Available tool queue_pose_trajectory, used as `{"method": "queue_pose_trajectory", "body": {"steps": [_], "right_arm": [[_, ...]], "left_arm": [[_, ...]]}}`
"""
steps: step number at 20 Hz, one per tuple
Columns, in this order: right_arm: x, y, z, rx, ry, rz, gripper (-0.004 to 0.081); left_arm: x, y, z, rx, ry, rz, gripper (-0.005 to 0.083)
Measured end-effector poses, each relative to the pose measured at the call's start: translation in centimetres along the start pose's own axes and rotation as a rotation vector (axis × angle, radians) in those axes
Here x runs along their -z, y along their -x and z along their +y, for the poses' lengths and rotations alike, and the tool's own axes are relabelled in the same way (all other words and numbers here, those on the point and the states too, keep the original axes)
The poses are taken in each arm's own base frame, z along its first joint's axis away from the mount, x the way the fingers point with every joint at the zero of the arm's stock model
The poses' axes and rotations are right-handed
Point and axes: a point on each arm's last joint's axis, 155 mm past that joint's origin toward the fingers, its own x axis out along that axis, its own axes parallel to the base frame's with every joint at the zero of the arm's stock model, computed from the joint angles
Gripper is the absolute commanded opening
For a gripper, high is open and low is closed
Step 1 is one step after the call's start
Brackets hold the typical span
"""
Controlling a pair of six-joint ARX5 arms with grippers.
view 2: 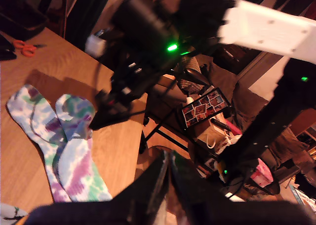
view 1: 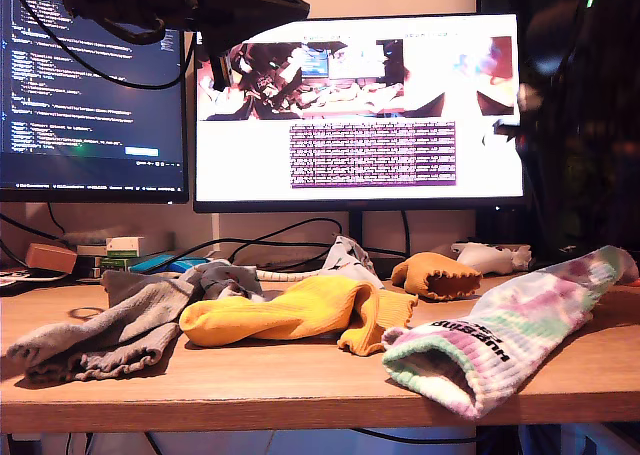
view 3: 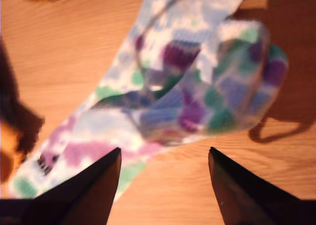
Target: Pair up the socks based on colour and pattern, by placing them on top of one another
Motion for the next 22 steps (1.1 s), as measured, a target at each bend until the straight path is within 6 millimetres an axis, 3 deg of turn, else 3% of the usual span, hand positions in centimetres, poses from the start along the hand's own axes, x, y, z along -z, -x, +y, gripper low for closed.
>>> {"method": "queue_pose_trajectory", "body": {"steps": [2, 4, 5, 8, 9, 13, 17, 19, 22], "right_arm": [[0.0, -2.0, -0.5, 0.016, -0.019, 0.042, 0.0504], [-0.2, -3.6, -0.8, 0.024, -0.046, 0.059, 0.0444], [-0.5, -3.7, -0.9, 0.024, -0.059, 0.047, 0.0373], [-2.2, -3.7, -0.6, 0.009, -0.079, -0.019, 0.0047], [-2.5, -3.7, -0.5, 0.006, -0.087, -0.032, -0.0017], [-2.8, -3.6, 0.0, -0.021, -0.085, -0.04, -0.0013], [-1.8, -3.4, 1.2, -0.06, -0.061, -0.007, -0.0013], [-2.0, -2.2, 1.8, -0.072, -0.036, -0.035, -0.0013], [-2.2, 1.6, 2.4, -0.098, -0.027, -0.099, -0.0013]], "left_arm": [[0.0, 0.0, 0.0, 0.0, 0.001, 0.0, 0.0005], [0.0, 0.0, 0.0, 0.0, 0.003, 0.001, 0.0005], [0.0, 0.0, 0.0, 0.0, 0.003, 0.001, 0.0005], [0.0, 0.0, 0.0, 0.0, 0.004, 0.001, 0.0005], [0.1, 0.0, 0.0, 0.0, 0.005, 0.001, 0.0005], [0.1, 0.0, 0.0, 0.0, 0.009, 0.002, 0.0005], [0.2, 0.0, 0.0, 0.0, 0.014, 0.004, 0.0005], [0.2, 0.0, 0.0, 0.0, 0.014, 0.004, 0.0005], [0.2, 0.0, 0.0, 0.0, 0.014, 0.004, 0.0005]]}}
